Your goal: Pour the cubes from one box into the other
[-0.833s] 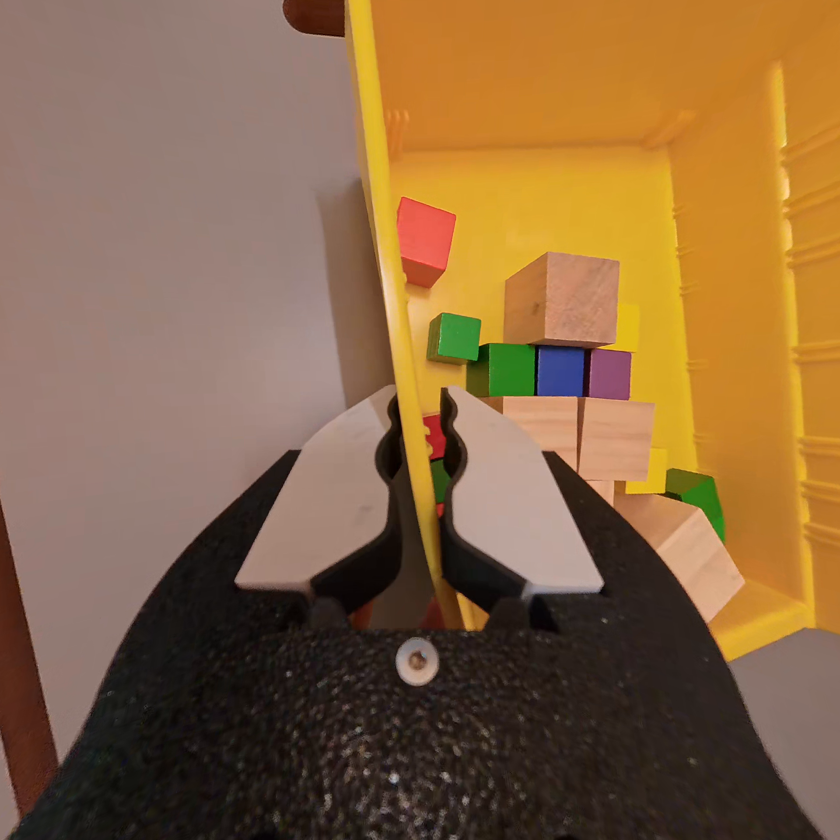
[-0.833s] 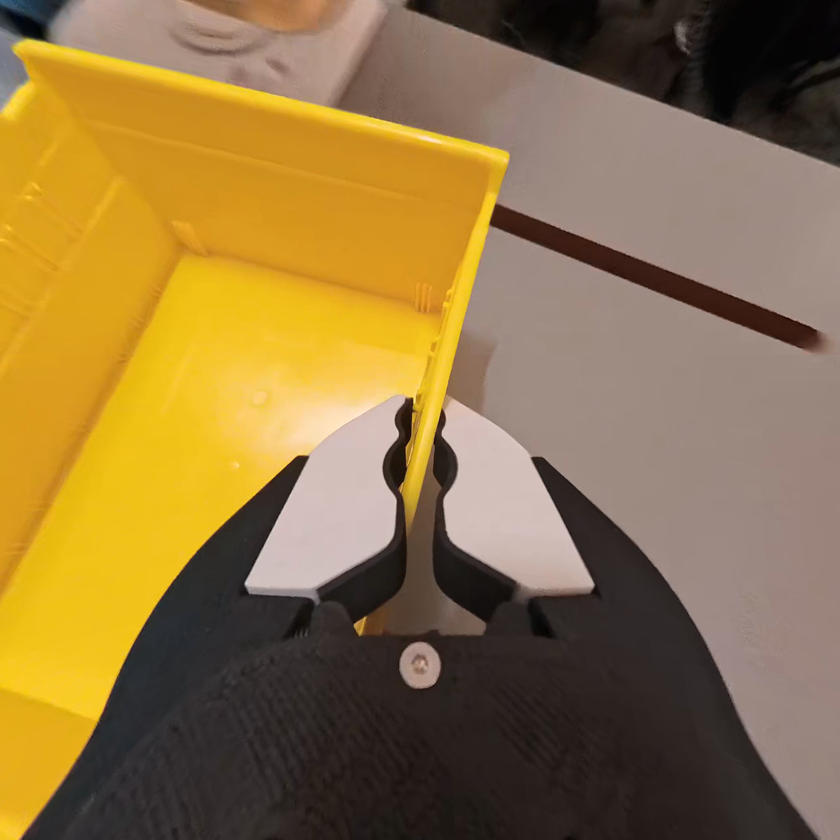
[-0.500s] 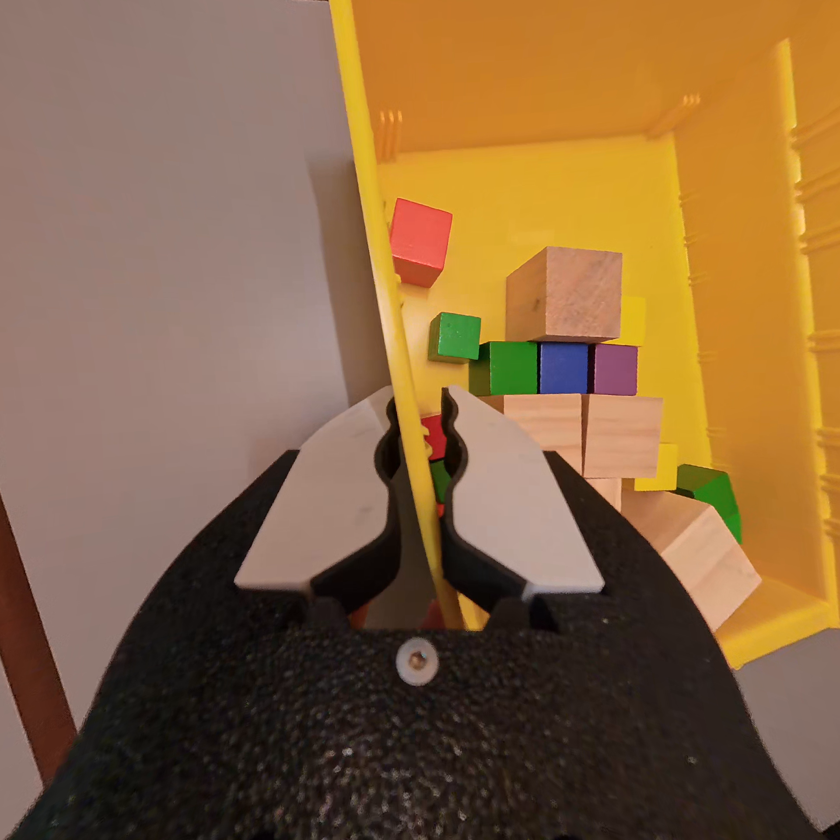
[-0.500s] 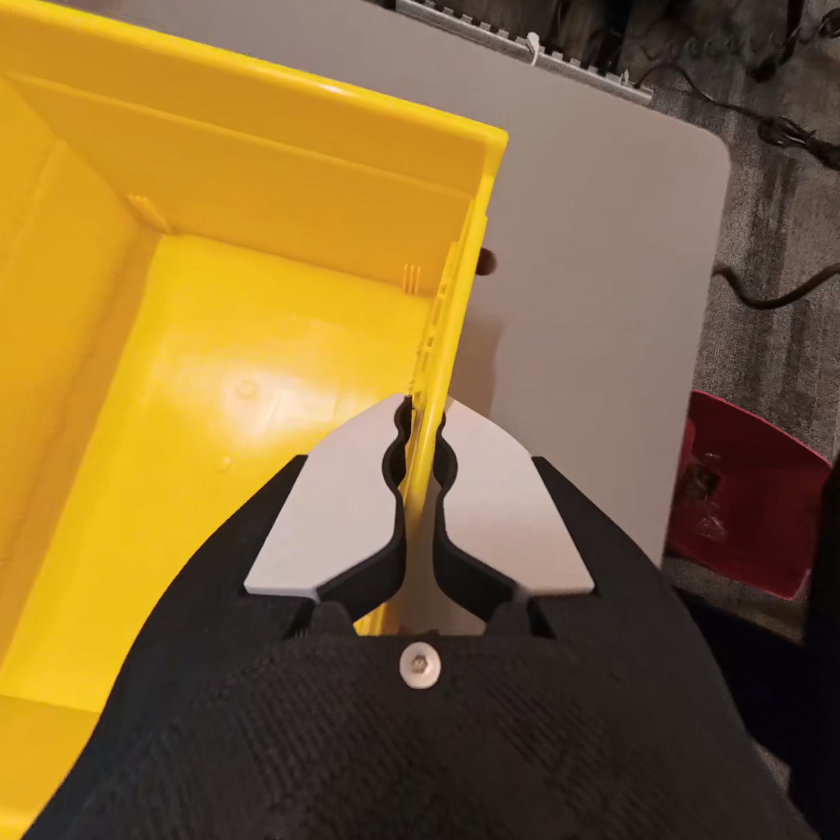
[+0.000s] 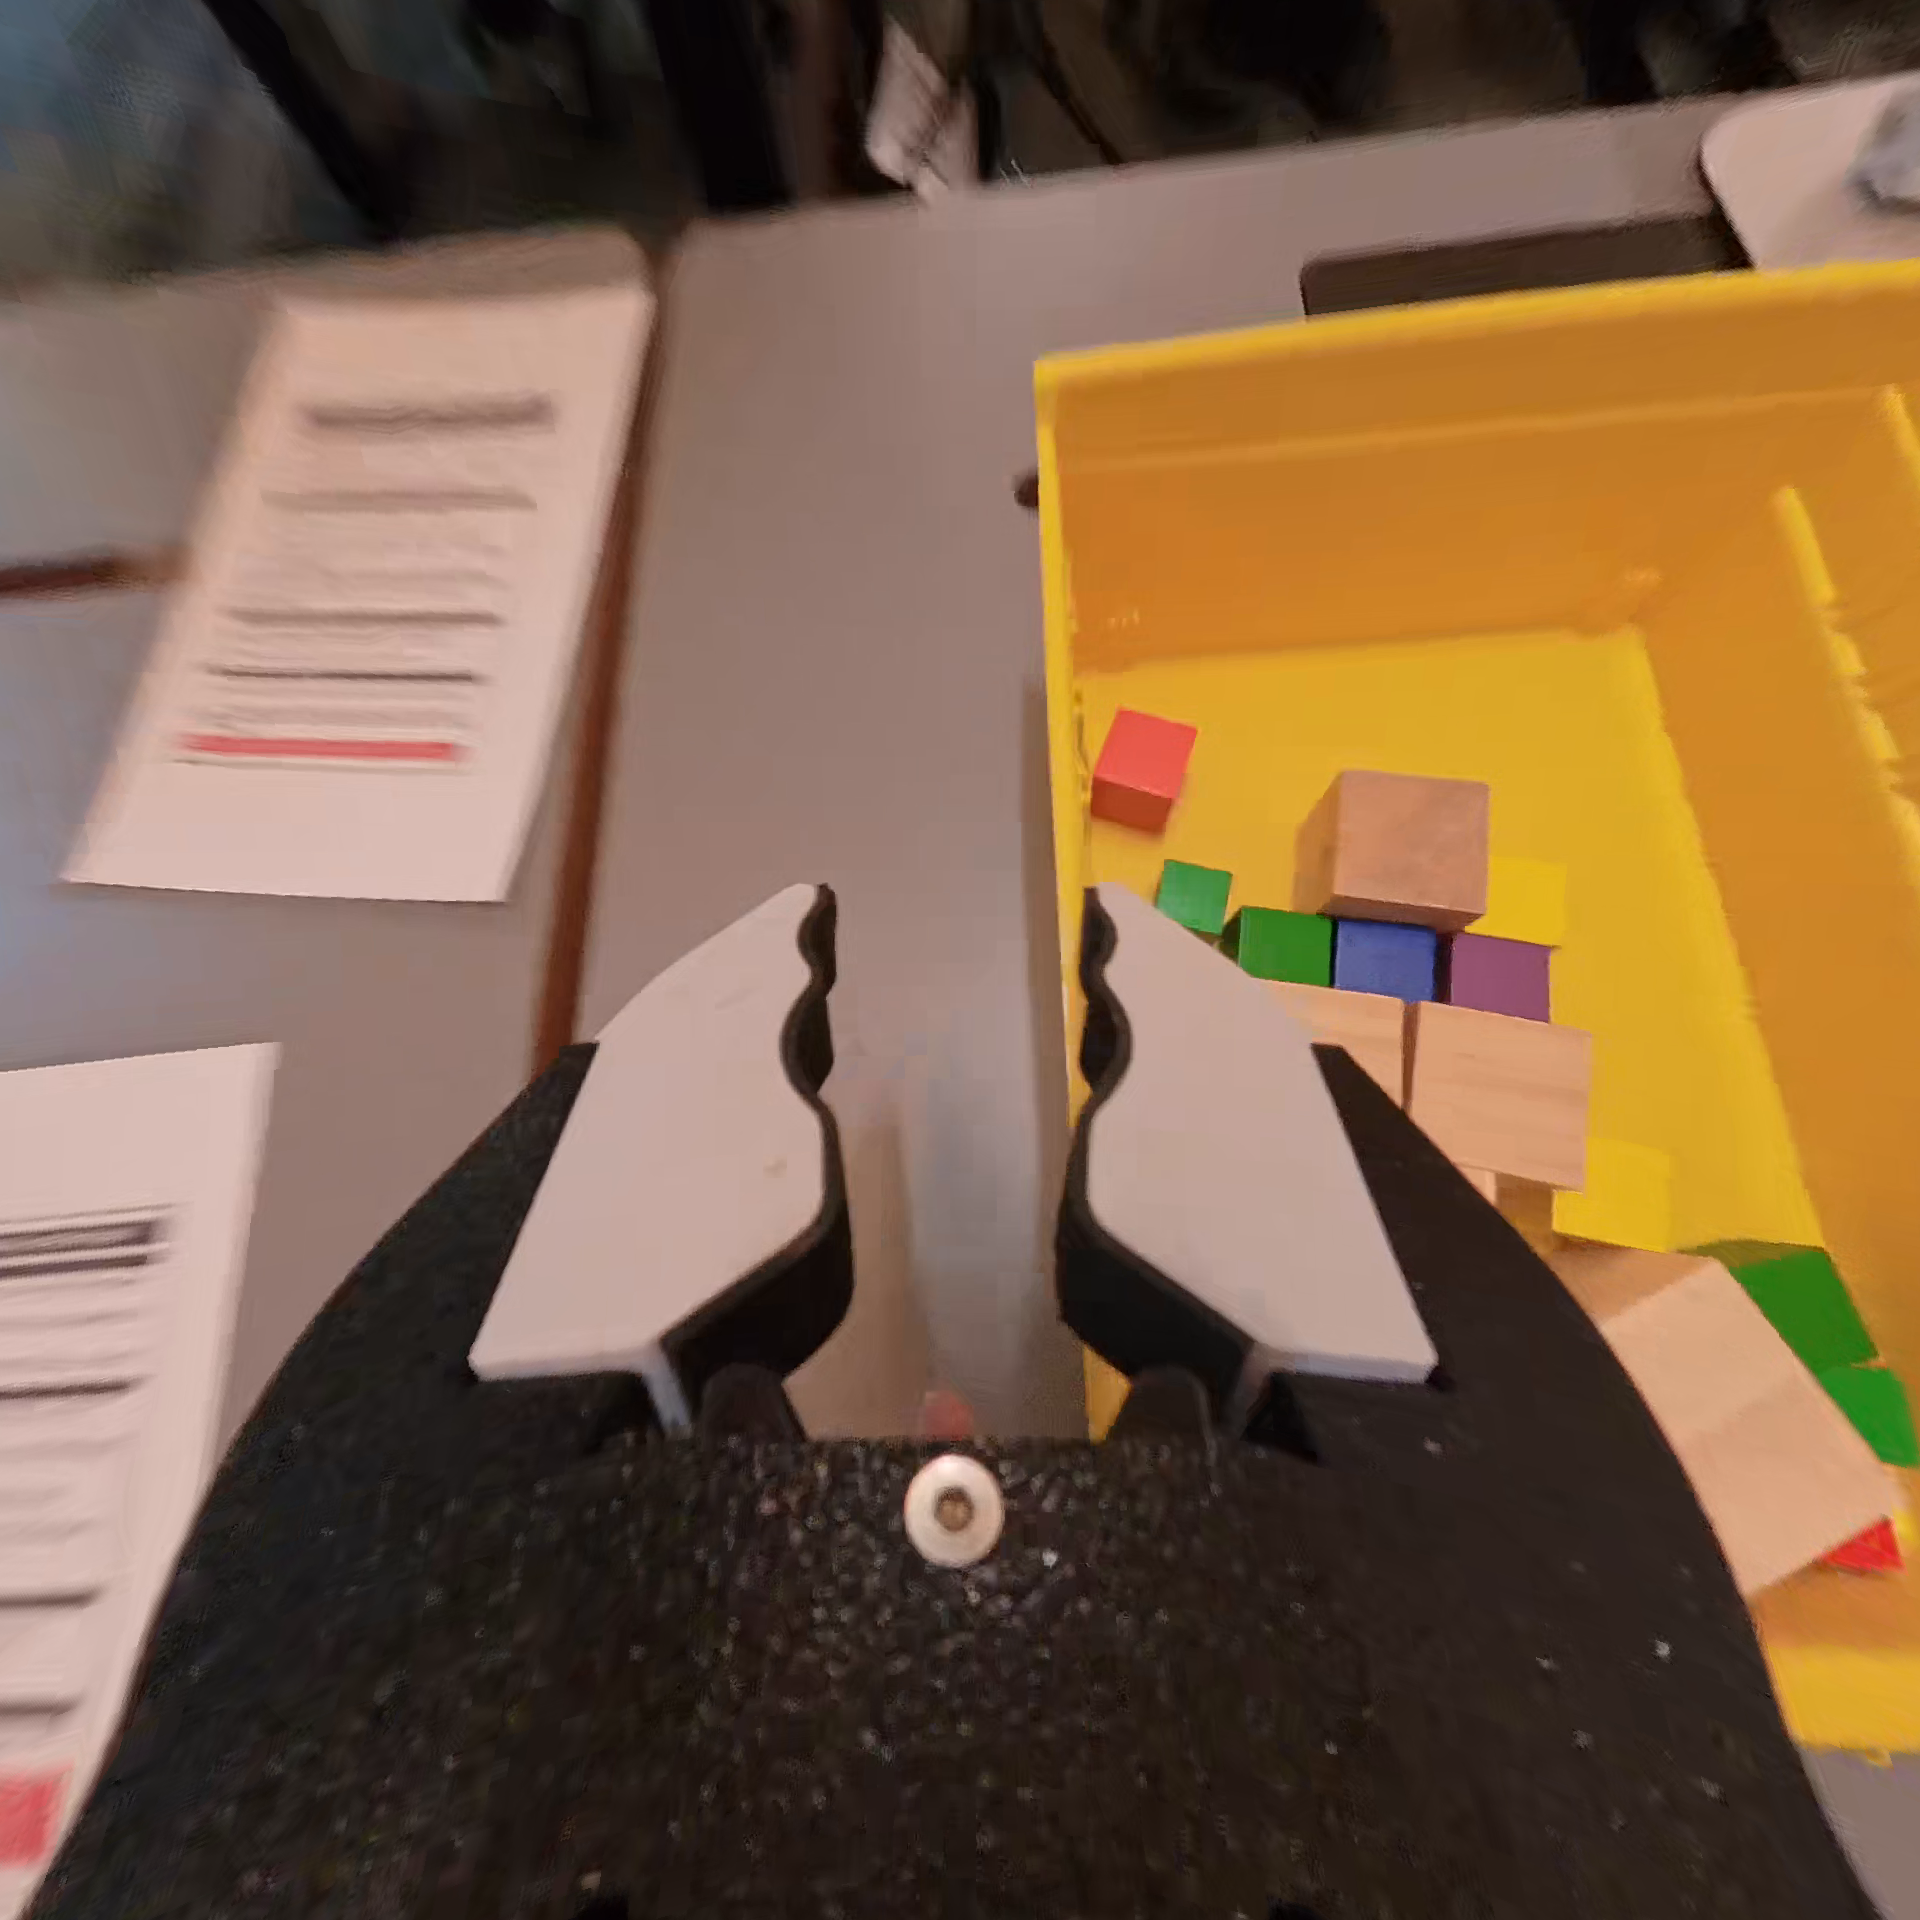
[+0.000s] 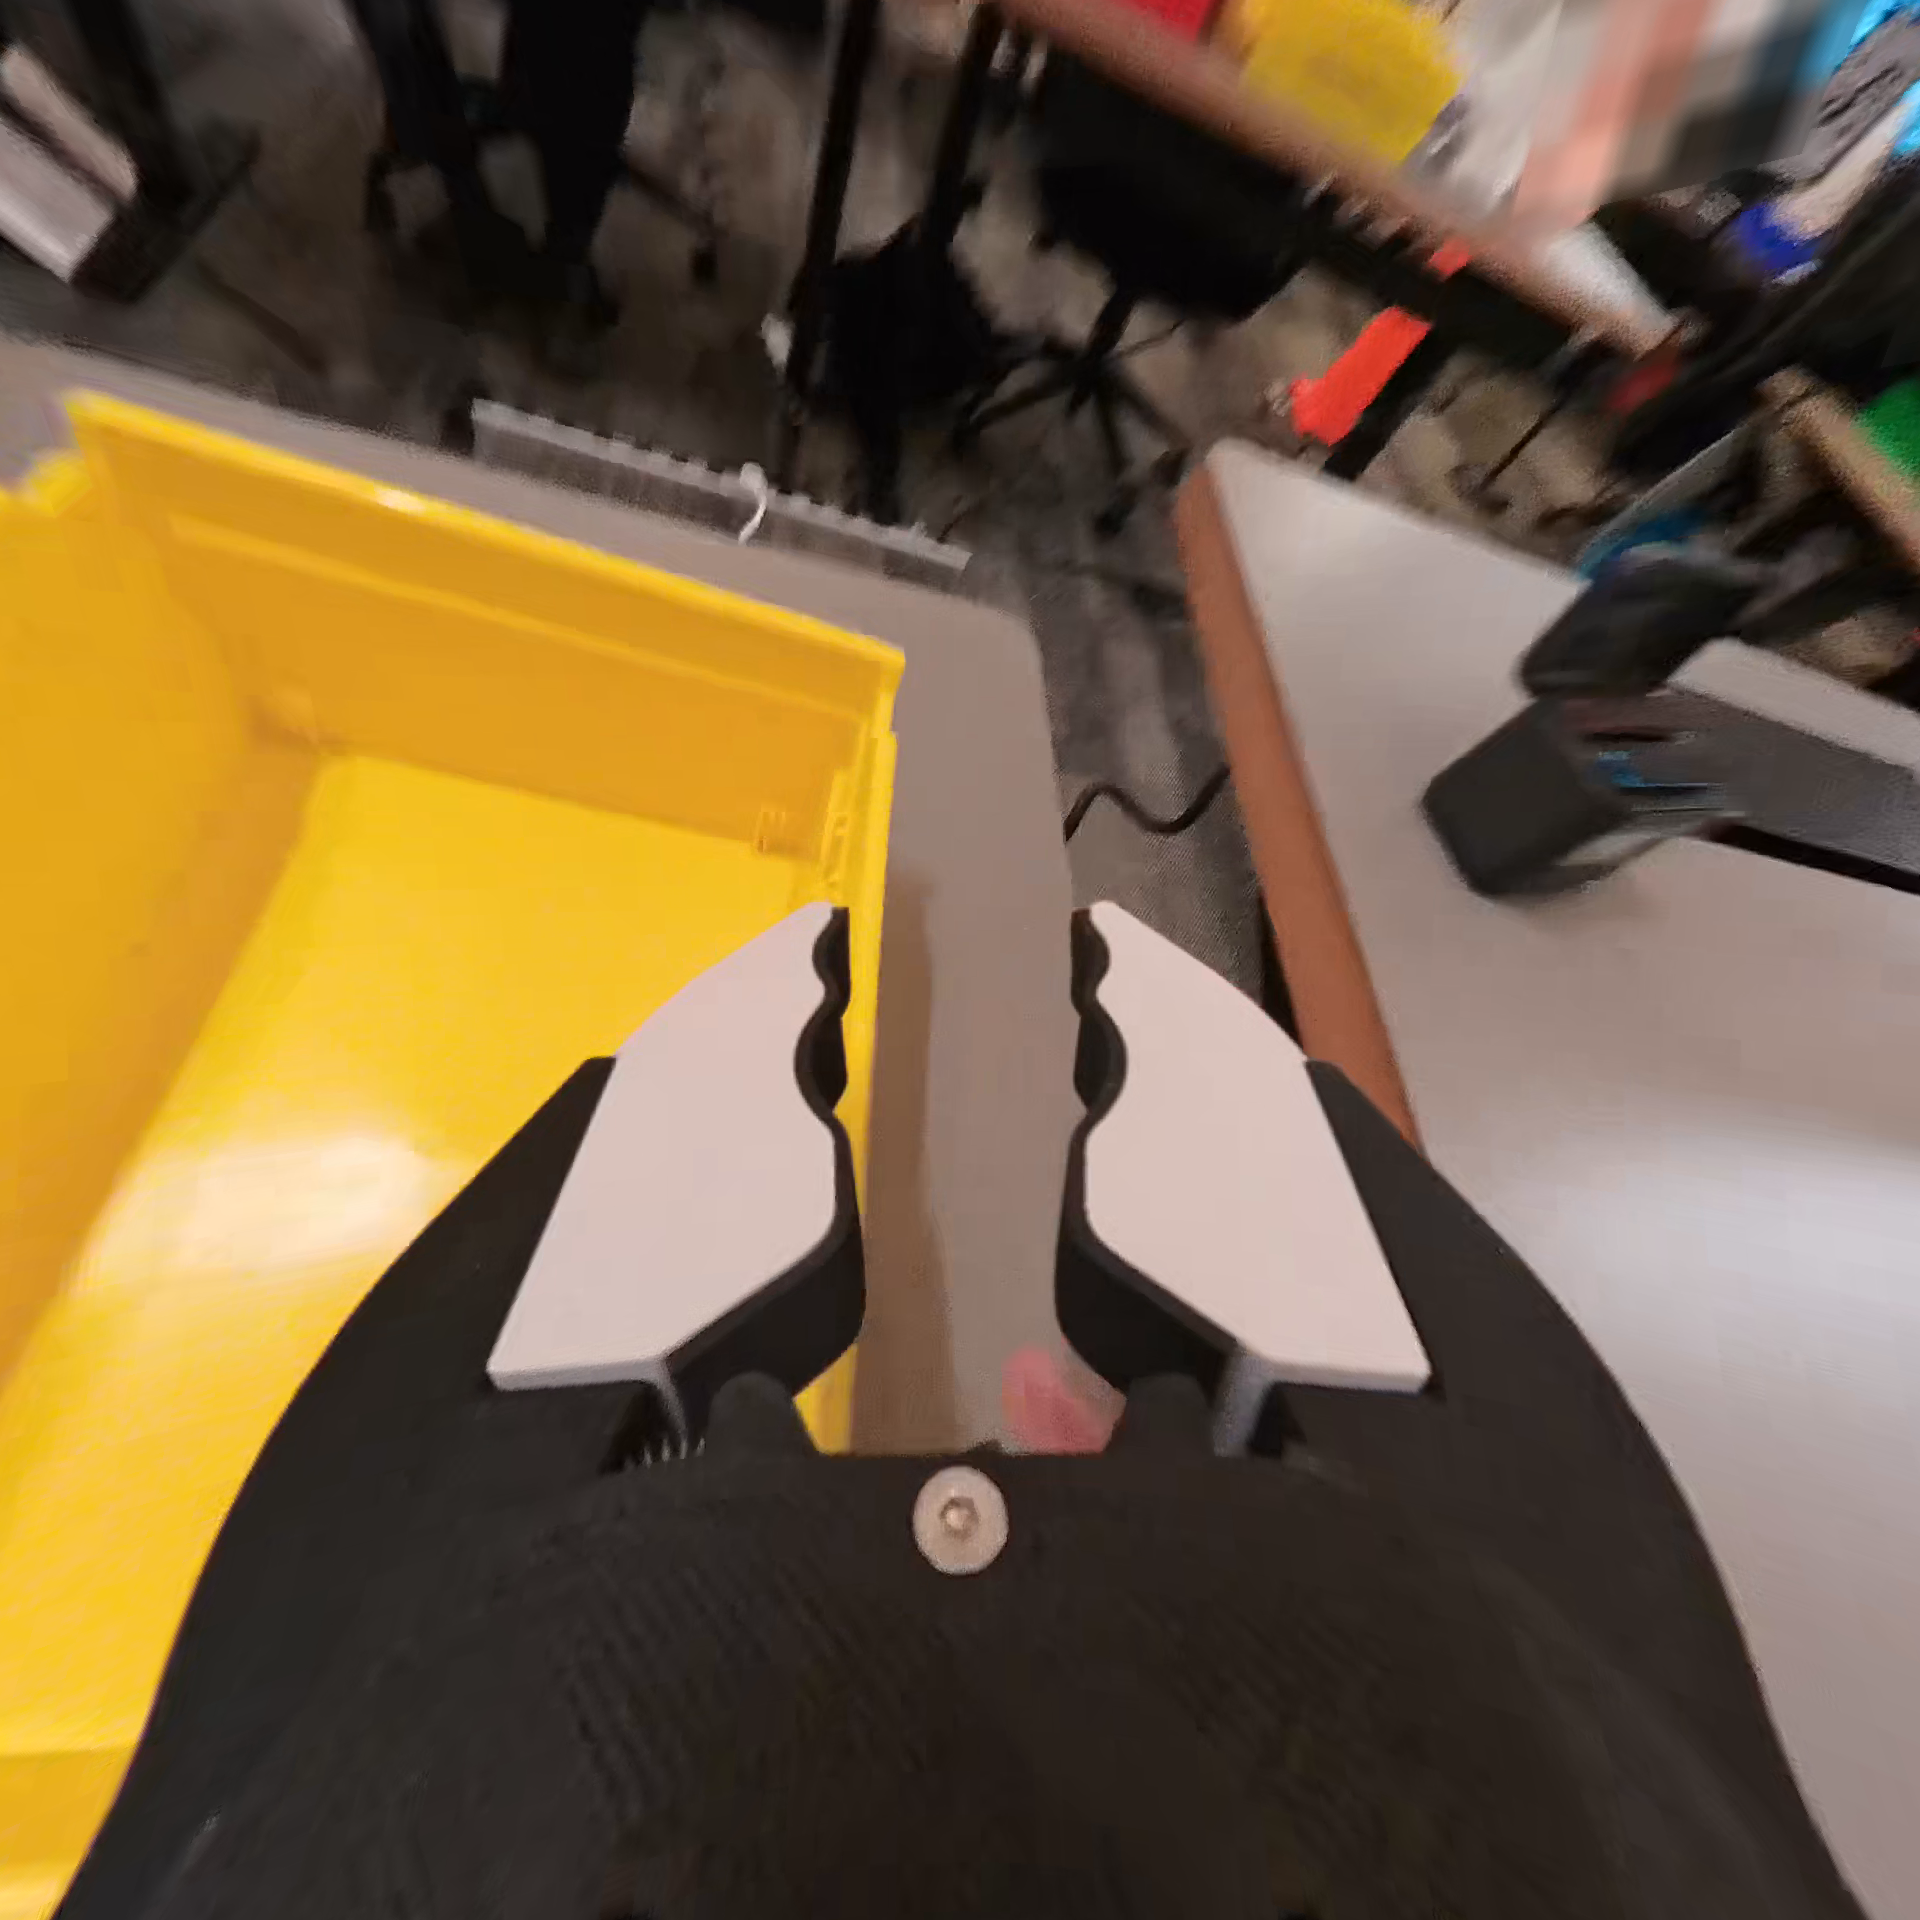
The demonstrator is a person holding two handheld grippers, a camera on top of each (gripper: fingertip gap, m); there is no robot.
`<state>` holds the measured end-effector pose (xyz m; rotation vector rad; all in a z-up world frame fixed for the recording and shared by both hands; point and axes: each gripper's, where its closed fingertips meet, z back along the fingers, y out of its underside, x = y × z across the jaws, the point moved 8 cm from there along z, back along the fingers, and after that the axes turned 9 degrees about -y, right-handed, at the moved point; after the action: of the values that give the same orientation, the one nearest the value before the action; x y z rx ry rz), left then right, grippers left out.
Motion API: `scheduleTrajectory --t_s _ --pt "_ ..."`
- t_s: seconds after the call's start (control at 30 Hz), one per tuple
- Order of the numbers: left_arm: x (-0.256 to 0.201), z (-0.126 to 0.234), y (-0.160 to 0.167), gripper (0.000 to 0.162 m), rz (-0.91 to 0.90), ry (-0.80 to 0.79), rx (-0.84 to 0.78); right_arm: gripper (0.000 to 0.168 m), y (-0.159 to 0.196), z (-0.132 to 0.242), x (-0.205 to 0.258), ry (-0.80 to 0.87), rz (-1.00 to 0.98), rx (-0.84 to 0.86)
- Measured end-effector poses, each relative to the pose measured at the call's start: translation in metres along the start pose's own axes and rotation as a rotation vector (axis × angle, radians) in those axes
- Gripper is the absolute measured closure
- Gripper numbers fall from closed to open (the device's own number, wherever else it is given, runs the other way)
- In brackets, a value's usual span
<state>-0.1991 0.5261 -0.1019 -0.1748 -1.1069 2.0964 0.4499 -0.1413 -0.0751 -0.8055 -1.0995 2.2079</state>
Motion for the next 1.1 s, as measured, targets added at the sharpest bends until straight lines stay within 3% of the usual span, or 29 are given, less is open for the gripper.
scheduleTrajectory --t_s 0.03,0.13,0.2,0.33,0.43,0.53,0.67,0.83,0.93,1.1 --pt "-0.004 0.017 -0.002 0.119 -0.008 -0.040 -0.053 0.127 -0.006 0.018 0.012 0.018 -0.006 -0.055" --pt "-0.035 0.062 -0.007 0.096 0.003 0.015 -0.203 0.126 -0.025 0.050 0.072 -0.095 0.019 -0.200" --pt "-0.061 0.081 -0.012 0.094 0.038 0.099 -0.272 0.125 -0.035 0.052 0.111 -0.187 0.001 -0.279" --pt "-0.107 0.105 -0.023 0.084 0.117 0.344 -0.292 0.117 -0.057 0.044 0.163 -0.403 -0.086 -0.325" --pt "-0.132 0.118 -0.029 0.081 0.135 0.431 -0.260 0.105 -0.063 0.046 0.183 -0.488 -0.108 -0.304" --pt "-0.146 0.124 -0.027 0.079 0.085 0.383 -0.196 0.095 -0.054 0.060 0.194 -0.532 -0.162 -0.249" --pt "-0.164 0.119 -0.011 0.076 0.067 0.380 -0.125 0.093 -0.013 0.095 0.205 -0.537 -0.266 -0.255" --pt "-0.185 0.123 0.033 0.082 -0.033 0.427 -0.099 0.093 0.037 0.129 0.223 -0.499 -0.243 -0.322" --pt "-0.187 0.133 0.057 0.079 -0.093 0.402 -0.058 0.091 0.041 0.146 0.235 -0.530 -0.290 -0.302" --pt "-0.186 0.126 0.064 0.077 -0.073 0.290 -0.028 0.089 0.033 0.166 0.256 -0.571 -0.323 -0.296"
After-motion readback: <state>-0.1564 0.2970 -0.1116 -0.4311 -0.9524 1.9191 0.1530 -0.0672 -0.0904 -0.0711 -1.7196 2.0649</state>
